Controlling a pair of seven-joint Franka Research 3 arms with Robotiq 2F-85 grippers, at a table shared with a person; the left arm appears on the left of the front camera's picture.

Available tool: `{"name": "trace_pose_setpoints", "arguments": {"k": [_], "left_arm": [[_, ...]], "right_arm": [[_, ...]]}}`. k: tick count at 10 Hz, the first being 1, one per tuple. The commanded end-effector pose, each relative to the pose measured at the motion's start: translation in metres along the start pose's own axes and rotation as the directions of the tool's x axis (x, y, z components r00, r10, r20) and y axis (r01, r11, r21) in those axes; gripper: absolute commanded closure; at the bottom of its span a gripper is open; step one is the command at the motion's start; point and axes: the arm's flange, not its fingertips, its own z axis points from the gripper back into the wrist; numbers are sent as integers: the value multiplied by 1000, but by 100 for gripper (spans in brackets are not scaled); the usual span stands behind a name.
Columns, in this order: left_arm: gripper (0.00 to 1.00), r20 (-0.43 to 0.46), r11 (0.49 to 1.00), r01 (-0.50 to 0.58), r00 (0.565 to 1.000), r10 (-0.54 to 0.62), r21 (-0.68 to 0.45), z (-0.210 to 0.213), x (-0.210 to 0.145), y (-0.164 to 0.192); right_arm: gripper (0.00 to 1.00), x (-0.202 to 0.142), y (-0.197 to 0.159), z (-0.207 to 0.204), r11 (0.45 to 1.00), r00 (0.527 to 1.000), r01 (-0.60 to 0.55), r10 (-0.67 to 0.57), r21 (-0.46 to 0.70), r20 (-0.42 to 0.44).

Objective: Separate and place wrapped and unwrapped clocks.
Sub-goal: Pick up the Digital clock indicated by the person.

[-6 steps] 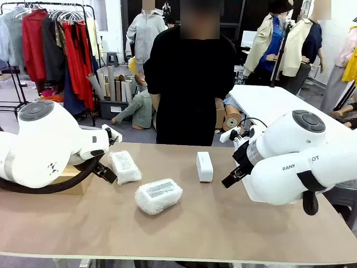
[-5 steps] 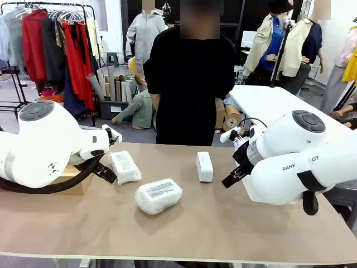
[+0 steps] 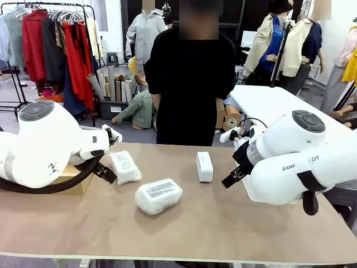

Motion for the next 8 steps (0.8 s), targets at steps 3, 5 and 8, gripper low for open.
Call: {"name": "trace_pose_setpoints", "arguments": {"k": [3,5,8], "left_arm": [[0,0,1000,-1,1000,1,0,0,0,0],[0,0,1000,-1,1000,1,0,0,0,0],[0,0,1000,-1,1000,1,0,0,0,0]], "right_arm": [[0,0,0,0,1000,1000,0,0,0,0],[0,0,0,0,1000,1000,0,0,0,0],[0,0,0,0,1000,1000,0,0,0,0]]}}
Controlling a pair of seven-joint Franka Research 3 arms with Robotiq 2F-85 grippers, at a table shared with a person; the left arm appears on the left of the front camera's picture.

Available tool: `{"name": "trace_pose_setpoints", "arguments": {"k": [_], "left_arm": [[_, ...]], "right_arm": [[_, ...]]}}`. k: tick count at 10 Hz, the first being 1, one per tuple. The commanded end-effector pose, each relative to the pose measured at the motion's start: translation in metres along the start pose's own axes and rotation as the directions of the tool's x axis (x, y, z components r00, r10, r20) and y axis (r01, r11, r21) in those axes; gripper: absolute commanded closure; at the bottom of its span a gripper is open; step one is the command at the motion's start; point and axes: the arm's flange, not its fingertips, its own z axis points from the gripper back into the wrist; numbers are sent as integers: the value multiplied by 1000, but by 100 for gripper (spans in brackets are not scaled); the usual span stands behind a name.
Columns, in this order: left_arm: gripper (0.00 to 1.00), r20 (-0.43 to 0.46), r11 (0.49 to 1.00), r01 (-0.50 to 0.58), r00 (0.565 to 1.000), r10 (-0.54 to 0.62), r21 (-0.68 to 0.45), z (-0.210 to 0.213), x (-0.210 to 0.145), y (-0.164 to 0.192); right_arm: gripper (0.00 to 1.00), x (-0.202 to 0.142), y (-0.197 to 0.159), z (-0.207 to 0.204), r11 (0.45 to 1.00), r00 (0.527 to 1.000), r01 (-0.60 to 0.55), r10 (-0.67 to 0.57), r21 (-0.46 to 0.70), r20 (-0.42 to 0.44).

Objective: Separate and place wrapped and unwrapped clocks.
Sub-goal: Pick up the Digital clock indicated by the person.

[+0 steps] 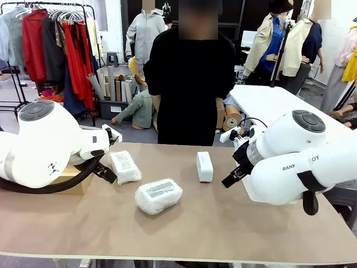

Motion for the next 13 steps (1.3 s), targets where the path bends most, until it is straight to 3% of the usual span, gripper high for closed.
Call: {"name": "trace_pose_setpoints", "arguments": {"k": [1,6,8,10,13], "left_arm": [[0,0,1000,-1,1000,1,0,0,0,0],[0,0,1000,0,1000,0,0,0,0,0],[0,-83,992,-13,997,2,-129,10,-2,-5],[0,-101,980,16,994,-37,-199,22,6,-7],[0,-46,930,164,981,-189,-328,54,21,-2]], "right_arm": [[0,0,0,0,1000,1000,0,0,0,0],[0,0,0,0,1000,1000,0,0,0,0],[0,-1,3,1,999,1000,-21,21,36,4],[0,-1,7,3,995,999,-48,49,89,-2],[0,17,10,19,967,992,-125,125,224,12]]}}
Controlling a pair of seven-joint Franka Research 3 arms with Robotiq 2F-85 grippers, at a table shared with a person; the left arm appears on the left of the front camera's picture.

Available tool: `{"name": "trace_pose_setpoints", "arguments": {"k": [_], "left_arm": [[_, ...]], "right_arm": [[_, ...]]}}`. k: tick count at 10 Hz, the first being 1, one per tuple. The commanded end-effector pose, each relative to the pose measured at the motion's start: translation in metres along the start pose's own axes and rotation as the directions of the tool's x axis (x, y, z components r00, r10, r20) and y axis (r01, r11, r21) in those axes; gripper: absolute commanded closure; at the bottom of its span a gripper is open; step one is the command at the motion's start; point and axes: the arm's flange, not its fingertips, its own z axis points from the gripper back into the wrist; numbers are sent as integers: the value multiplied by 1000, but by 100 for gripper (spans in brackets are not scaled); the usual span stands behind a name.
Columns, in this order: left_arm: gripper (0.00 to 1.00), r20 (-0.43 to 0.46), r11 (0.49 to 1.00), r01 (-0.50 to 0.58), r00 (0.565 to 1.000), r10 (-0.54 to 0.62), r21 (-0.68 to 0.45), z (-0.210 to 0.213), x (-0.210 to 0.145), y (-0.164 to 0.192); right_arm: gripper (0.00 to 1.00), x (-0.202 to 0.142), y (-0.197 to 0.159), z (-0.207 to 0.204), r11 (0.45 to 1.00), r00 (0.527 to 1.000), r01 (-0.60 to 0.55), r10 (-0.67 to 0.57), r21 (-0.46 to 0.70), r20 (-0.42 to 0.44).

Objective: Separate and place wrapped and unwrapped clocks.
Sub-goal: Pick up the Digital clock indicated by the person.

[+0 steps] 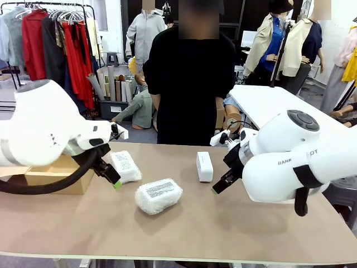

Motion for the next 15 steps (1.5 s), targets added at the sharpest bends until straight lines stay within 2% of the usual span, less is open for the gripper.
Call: {"name": "trace_pose_setpoints", "arguments": {"k": [1,3,4,5,7,9,10,11,14,15], "left_arm": [[0,65,976,169,985,-161,-138,19,1,17],[0,219,924,341,928,-302,-172,37,9,30],[0,300,886,439,874,-382,-151,45,11,39],[0,344,862,479,847,-405,-164,51,15,47],[0,355,800,580,788,-503,-153,63,20,59],[0,371,786,601,769,-520,-144,66,27,63],[0,341,818,563,797,-499,-118,64,30,61],[0,359,796,589,780,-513,-143,70,20,58],[0,359,796,589,780,-513,-143,70,20,58],[0,326,805,576,795,-511,-142,67,23,59]], "right_arm": [[0,13,-23,21,990,997,-82,80,117,23],[0,36,-28,41,965,985,-172,166,199,49],[0,44,-33,50,954,980,-199,193,226,50],[0,50,-39,58,936,965,-261,254,236,60],[0,53,-56,74,898,929,-370,348,241,127],[0,50,-69,84,873,896,-442,417,205,155],[0,49,-71,84,875,888,-451,422,175,182],[0,52,-62,86,894,916,-400,384,202,114],[0,52,-62,86,894,916,-400,384,202,114],[0,50,-64,86,886,904,-426,413,184,107]]}}
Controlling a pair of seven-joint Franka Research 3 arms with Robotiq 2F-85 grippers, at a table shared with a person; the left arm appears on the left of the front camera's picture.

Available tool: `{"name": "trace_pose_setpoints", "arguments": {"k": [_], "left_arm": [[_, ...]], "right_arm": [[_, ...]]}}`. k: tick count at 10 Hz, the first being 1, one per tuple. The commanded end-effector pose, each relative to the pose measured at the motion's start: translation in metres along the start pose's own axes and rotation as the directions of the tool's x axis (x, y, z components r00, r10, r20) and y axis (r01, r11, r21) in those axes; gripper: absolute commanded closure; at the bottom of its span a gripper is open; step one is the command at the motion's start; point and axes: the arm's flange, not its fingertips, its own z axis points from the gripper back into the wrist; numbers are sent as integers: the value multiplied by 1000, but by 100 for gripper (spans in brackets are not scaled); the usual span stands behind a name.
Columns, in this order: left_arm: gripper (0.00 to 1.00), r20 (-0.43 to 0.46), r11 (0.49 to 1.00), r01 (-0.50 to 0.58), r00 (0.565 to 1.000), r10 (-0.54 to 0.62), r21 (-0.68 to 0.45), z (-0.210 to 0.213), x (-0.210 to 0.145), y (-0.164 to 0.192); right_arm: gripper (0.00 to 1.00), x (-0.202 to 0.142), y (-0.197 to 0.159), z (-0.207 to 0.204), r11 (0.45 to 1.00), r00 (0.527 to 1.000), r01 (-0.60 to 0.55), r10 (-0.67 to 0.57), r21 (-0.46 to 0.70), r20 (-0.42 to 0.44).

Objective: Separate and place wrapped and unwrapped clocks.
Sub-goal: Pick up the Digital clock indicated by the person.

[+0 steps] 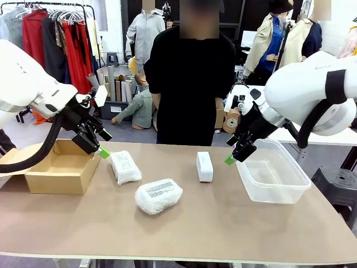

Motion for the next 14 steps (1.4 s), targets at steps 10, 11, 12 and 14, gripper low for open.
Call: {"name": "trace_pose_setpoints", "arguments": {"k": [10,11,12,14], "left_arm": [[0,230,988,149,964,-135,-46,60,-20,76],[0,244,988,147,961,-132,-44,63,-21,80],[0,248,990,135,961,-120,-42,66,-24,84],[0,267,991,127,957,-113,-36,70,-31,95]], "right_arm": [[0,-38,-72,88,976,908,-200,150,90,391],[0,-42,-79,93,982,914,-174,132,76,384],[0,-48,-83,98,985,915,-161,122,69,385],[0,-60,-93,106,980,905,-171,114,105,411]]}}
